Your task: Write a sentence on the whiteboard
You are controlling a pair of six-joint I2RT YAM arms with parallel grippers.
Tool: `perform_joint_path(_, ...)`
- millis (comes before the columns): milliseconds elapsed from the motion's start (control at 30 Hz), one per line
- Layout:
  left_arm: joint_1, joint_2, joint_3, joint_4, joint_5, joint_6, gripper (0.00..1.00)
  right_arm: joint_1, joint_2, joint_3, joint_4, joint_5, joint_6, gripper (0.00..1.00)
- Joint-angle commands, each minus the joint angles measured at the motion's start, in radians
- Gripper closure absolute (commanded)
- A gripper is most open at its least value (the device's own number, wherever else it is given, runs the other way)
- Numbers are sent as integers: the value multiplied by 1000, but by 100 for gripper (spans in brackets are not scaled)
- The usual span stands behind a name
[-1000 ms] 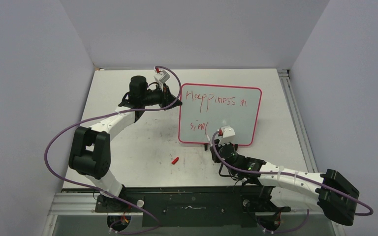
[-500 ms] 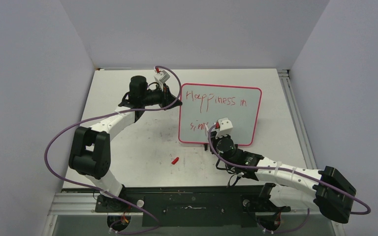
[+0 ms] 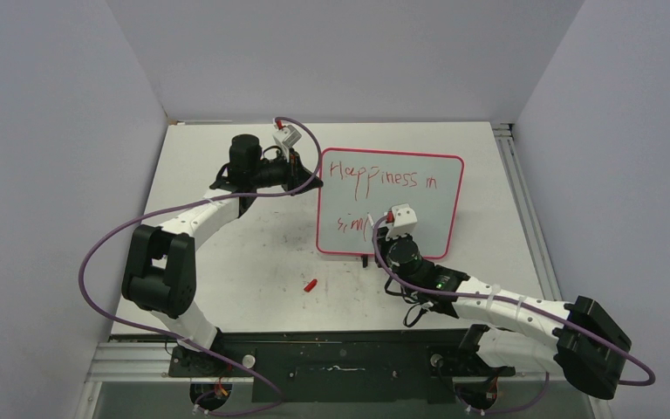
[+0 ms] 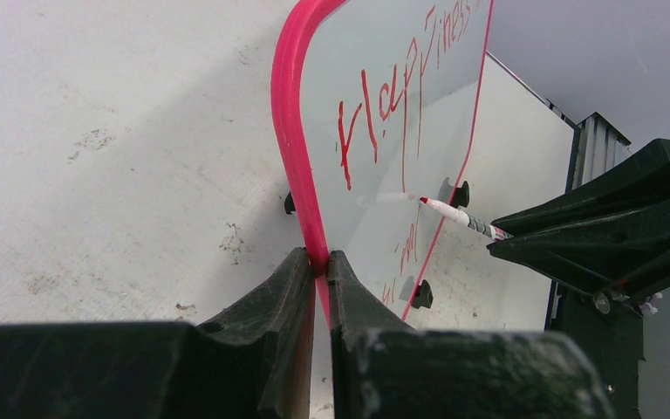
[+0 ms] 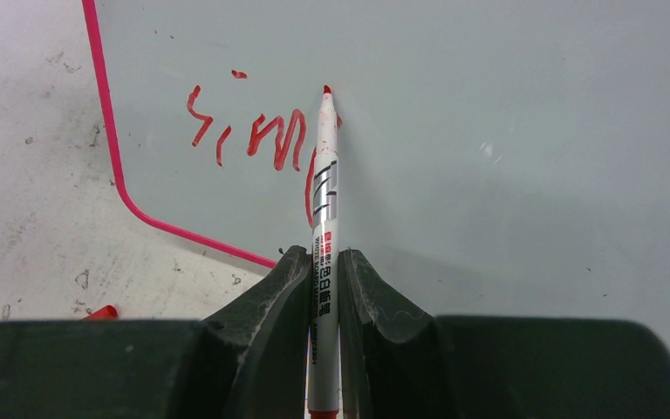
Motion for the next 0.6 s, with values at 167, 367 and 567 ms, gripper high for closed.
perform_joint_path(167, 3, -47, 23, 45, 31, 16, 100, -8, 27, 16, 32, -13, 4, 95)
perform_joint_path(367, 3, -47, 25, 44, 31, 16, 100, -13, 27, 18, 4, 10, 20, 95)
perform_joint_path(567, 3, -50, 26, 45, 31, 15, 100, -15, 18, 9, -26, 22, 39, 95)
